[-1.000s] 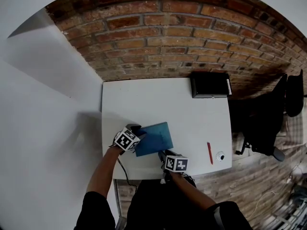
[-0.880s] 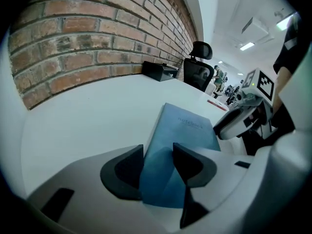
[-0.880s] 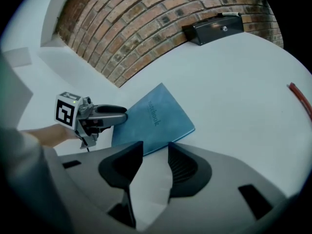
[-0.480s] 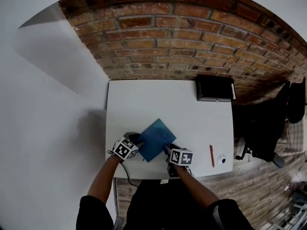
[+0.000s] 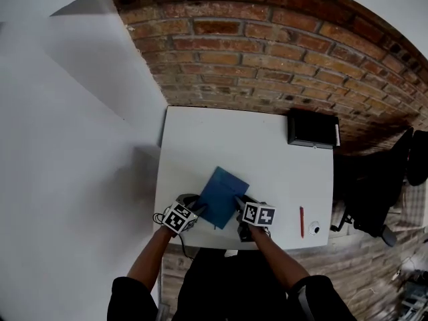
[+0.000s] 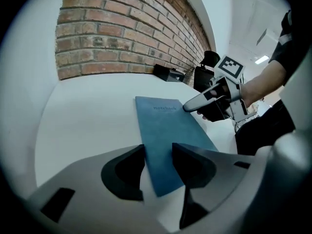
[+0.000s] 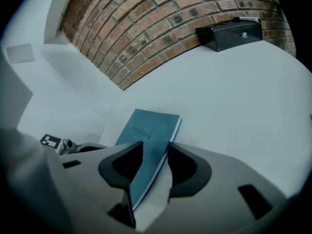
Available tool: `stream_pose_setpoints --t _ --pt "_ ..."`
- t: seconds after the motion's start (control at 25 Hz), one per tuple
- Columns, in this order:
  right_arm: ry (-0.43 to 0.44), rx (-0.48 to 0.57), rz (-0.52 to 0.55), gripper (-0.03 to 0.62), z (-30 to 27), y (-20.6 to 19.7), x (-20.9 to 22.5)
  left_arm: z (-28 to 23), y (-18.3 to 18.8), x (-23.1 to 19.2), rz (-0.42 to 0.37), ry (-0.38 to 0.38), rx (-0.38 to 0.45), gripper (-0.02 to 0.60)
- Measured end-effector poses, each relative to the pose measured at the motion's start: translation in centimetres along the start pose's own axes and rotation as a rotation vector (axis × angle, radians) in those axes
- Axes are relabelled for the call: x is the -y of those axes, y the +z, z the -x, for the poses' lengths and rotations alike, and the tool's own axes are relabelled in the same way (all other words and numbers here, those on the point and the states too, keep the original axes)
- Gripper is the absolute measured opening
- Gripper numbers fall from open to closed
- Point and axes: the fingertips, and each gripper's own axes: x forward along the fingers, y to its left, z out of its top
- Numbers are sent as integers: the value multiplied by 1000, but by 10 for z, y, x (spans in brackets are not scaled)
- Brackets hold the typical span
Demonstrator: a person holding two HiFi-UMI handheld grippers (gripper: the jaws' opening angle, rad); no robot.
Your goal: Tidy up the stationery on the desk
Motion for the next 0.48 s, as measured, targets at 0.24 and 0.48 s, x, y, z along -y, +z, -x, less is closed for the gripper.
stream_pose_setpoints --t 0.24,0.48 --pt "24 -19 63 151 -15 8 -17 14 -26 8 62 27 0 182" --pt "43 -29 115 152 -27 14 -28 21 -41 21 111 35 6 170"
